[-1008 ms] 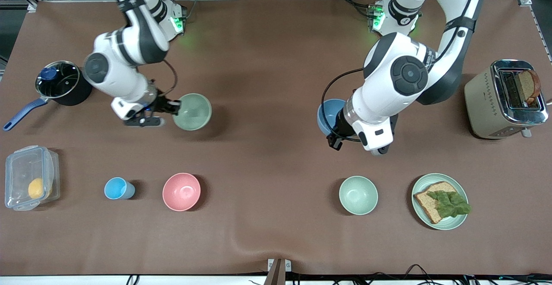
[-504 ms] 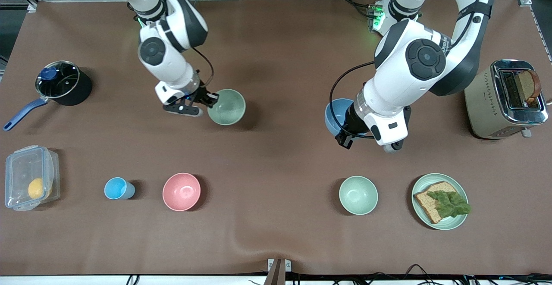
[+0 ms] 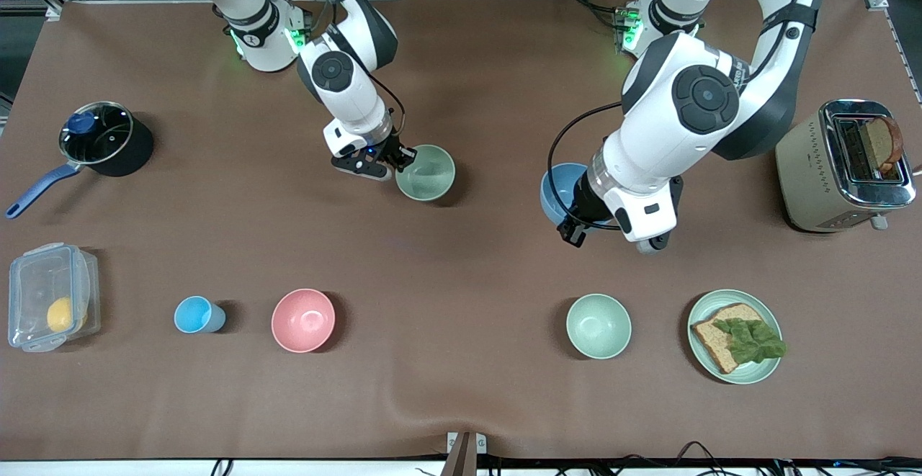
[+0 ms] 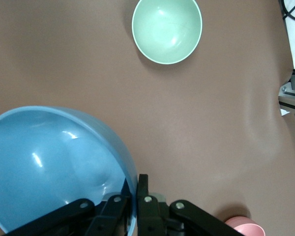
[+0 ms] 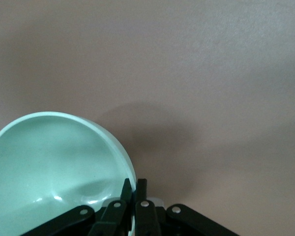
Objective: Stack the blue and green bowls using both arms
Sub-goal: 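Move green bowl with the right gripper while the left gripper carries blue bowl, then set the green bowl down mid-table and open the right gripper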
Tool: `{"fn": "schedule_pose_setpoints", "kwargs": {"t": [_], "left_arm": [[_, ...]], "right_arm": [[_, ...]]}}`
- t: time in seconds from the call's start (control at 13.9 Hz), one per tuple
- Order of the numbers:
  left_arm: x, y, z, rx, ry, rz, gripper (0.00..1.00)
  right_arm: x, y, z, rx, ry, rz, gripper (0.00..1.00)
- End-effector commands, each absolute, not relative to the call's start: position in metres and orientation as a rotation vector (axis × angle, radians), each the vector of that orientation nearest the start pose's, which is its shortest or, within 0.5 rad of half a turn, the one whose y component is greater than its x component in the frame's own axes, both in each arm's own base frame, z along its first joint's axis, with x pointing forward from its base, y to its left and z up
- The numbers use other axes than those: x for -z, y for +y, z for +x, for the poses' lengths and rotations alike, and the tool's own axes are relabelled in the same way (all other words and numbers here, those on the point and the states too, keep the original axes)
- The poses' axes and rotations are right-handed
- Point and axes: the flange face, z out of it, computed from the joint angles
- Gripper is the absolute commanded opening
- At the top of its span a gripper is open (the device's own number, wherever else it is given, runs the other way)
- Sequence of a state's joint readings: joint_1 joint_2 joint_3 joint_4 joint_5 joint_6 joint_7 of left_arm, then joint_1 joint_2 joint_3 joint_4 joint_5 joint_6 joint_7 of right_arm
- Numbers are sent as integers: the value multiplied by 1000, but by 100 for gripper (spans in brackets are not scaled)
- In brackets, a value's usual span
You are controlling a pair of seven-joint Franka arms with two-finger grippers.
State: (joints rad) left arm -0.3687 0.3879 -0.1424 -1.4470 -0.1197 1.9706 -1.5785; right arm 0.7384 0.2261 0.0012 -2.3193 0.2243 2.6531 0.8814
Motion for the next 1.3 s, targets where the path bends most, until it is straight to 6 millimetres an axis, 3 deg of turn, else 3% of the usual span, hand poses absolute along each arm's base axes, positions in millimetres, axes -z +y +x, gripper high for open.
{"fn": "schedule_pose_setpoints", "kwargs": {"t": [0.0,0.36,0.79,0.94,1.22], "left_arm": [[-478,-339,599,-120,-1757,-2818,0],[-469,-346,598,-132,-1735,-2819,0],[-459,-356,595,-146,-1715,-2822,0],[-455,-361,593,-149,-1714,-2822,0],[-451,-366,591,-156,-1721,-2812,0]], "right_arm": [[-248,369,390,13,551,-2915,0],[-224,389,372,28,549,-2913,0],[-208,401,365,54,561,-2896,0],[-207,398,370,55,577,-2895,100],[-213,397,379,14,604,-2912,100]]}}
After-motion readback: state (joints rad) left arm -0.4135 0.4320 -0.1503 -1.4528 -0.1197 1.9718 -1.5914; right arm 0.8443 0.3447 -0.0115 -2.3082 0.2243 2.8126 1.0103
